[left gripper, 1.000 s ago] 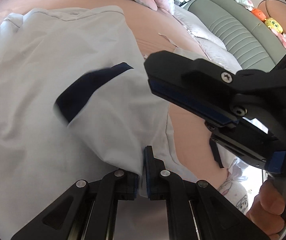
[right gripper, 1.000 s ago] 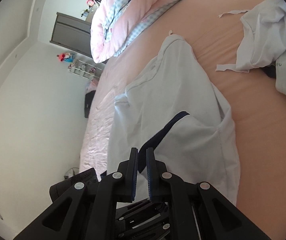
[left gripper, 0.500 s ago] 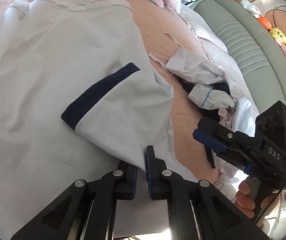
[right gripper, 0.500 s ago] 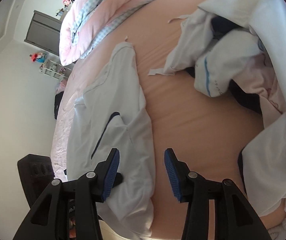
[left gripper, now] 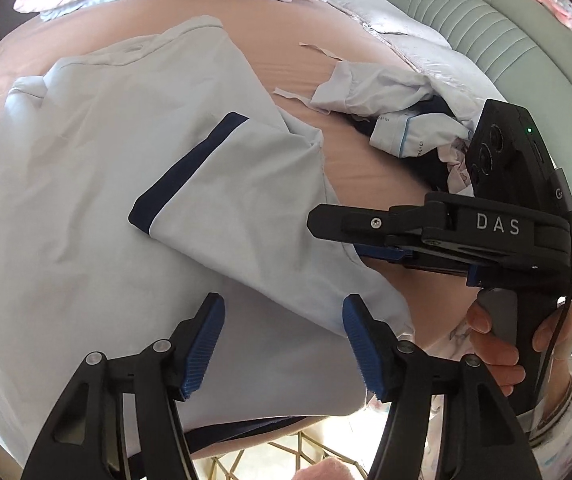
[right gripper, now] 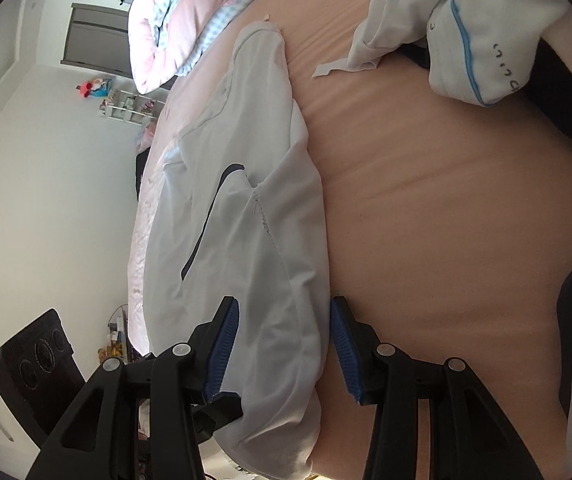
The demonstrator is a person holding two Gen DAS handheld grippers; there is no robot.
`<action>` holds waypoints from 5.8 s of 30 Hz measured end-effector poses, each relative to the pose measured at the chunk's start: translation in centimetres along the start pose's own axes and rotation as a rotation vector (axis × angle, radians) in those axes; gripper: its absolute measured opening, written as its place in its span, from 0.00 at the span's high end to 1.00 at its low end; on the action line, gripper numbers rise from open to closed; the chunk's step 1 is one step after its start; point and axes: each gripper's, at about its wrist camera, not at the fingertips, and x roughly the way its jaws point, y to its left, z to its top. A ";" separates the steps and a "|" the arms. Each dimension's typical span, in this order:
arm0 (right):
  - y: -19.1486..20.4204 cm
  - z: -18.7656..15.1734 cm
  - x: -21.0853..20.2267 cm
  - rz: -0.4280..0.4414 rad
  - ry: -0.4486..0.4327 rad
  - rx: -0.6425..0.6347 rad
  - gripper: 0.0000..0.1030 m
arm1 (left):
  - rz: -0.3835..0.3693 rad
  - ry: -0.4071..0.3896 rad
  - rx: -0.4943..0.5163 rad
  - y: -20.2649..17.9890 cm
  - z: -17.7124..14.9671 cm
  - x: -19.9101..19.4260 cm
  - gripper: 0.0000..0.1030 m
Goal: Fold clothes
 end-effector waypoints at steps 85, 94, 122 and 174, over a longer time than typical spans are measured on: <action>1.0 -5.6 -8.6 -0.285 -0.201 -0.030 0.61 | 0.228 -0.142 -0.176 8.6 -7.1 -7.4 0.43; 6.8 -6.1 -6.4 -0.392 -0.162 -0.196 0.61 | 0.230 -0.201 -0.238 10.6 -8.8 -9.0 0.42; 19.9 -9.9 4.2 -0.625 -0.096 -0.618 0.61 | 0.193 -0.257 -0.478 24.3 -10.9 -9.0 0.42; 27.2 -6.8 17.6 -0.058 0.280 -0.261 0.42 | -0.095 -0.452 -0.421 23.3 -9.0 -9.5 0.93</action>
